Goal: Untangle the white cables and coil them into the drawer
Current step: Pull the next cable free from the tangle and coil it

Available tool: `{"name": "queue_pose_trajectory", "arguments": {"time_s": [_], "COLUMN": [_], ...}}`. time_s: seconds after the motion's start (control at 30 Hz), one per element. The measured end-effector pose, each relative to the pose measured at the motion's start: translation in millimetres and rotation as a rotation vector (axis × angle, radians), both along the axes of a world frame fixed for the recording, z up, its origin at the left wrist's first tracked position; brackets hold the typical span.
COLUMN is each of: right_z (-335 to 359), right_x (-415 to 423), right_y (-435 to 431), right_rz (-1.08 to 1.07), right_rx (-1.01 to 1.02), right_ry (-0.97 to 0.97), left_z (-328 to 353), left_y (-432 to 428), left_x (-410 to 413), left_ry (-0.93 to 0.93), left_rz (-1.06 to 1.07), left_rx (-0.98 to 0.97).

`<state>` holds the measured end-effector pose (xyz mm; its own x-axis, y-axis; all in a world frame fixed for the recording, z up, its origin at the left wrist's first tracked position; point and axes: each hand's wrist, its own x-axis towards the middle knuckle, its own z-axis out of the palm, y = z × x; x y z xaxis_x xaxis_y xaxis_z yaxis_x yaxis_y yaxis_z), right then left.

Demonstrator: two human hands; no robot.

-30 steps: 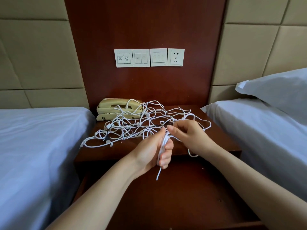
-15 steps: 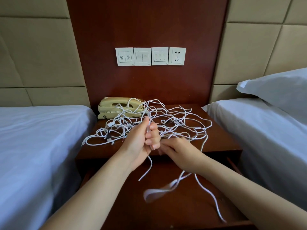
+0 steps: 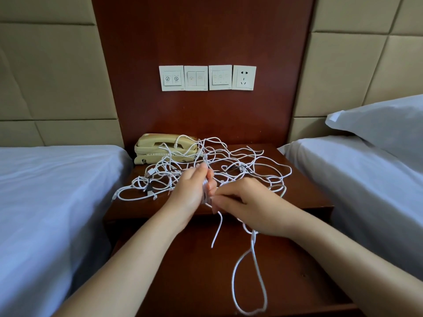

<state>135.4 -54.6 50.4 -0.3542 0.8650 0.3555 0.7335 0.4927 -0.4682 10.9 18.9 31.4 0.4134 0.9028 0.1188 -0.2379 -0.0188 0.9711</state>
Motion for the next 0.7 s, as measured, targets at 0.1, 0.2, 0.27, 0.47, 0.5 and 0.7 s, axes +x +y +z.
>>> {"name": "queue_pose_trajectory", "arguments": {"time_s": [0.1,0.2,0.27,0.47,0.5,0.7], "right_z": [6.8,7.8,6.8,3.8,3.6,-10.3], "right_x": [6.9,10.5,13.0,17.5,19.5,30.9], "right_y": [3.0,5.2,6.4,13.8,15.5,29.5], "right_rz": [-0.033,-0.040,-0.058,-0.148,-0.149,-0.110], "right_rx": [0.019,-0.010,-0.015,0.074,0.069,-0.125], "right_ry": [0.100,0.193,0.259,0.278,0.294,0.520], "left_z": [-3.5,-1.8,1.2,7.3,7.8,10.2], "left_y": [-3.4,-13.4,-20.5,-28.5,-29.1,-25.9], "left_x": [2.0,6.4,9.1,10.8,10.1,1.9], "left_ry": [0.139,0.157,0.130,0.167,0.171,0.152], "left_rz": [-0.011,-0.073,-0.147,-0.401,-0.422,-0.504], "left_rx": [0.080,0.076,0.028,-0.053,-0.069,-0.074]}}
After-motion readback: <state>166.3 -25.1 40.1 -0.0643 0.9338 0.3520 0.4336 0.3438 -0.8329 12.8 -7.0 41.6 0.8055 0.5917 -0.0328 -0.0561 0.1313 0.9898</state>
